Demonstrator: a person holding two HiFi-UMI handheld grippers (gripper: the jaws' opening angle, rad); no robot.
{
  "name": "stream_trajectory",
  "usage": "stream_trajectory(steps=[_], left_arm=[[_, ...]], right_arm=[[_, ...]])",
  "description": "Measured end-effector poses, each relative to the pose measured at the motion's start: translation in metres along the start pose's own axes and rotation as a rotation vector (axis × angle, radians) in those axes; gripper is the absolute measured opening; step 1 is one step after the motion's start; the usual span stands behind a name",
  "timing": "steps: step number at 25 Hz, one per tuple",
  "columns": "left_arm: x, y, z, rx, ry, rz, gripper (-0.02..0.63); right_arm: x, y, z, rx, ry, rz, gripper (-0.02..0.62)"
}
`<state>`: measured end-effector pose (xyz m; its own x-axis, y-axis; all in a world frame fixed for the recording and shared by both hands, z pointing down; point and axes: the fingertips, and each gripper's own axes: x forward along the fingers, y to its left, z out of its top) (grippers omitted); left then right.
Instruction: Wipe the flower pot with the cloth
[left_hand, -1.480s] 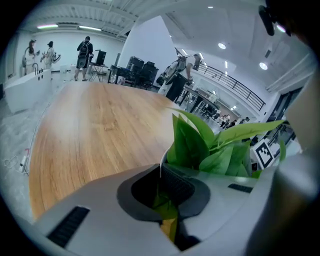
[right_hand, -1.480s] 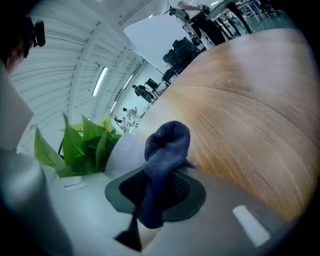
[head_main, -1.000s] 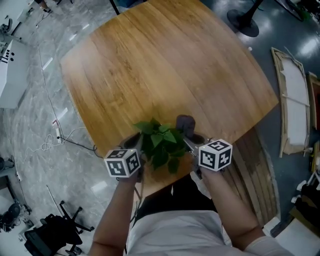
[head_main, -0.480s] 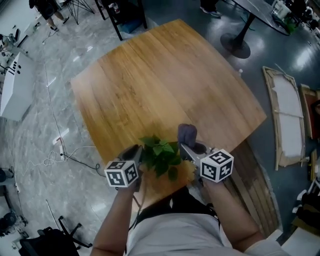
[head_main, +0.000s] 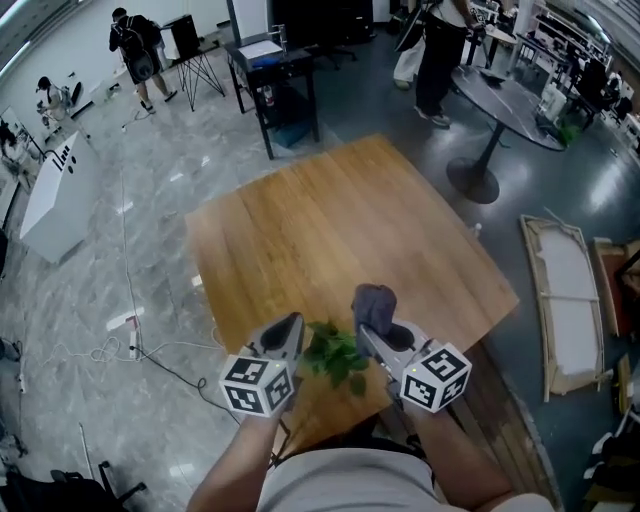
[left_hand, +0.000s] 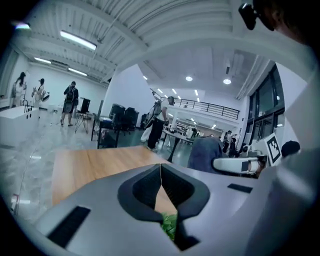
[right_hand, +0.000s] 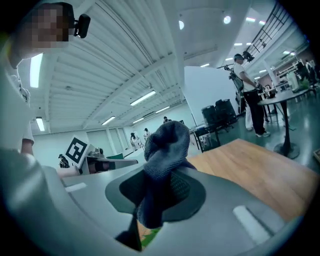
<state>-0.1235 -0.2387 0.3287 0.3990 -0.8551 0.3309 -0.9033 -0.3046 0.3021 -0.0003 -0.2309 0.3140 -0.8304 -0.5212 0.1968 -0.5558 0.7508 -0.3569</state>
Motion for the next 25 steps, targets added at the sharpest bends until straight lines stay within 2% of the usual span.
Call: stream_trajectory(steps=[5, 10, 16, 25], left_arm=[[-0.049, -0.029, 0.061, 0.094, -0.095, -0.067, 0.005], [-0.089, -0.043, 0.102, 0.137, -0.170, -0.062, 0.005], [-0.111, -0.049, 0.126, 0.156, -0.217, -0.059, 0.005], [-0.122, -0.071, 0.133, 0.178, -0.225, -0.123, 0.005]], right_arm=[[-0.004, 0.063, 0.055, -0.044, -0.077, 0.091, 0.061], [-0.012, 0.107, 0.097, -0.148, -0.139, 0.146, 0.061], [-0.018, 0.132, 0.123, -0.227, -0.188, 0.134, 0.061], [-0.034, 0.145, 0.138, -0.238, -0.211, 0.102, 0.061]])
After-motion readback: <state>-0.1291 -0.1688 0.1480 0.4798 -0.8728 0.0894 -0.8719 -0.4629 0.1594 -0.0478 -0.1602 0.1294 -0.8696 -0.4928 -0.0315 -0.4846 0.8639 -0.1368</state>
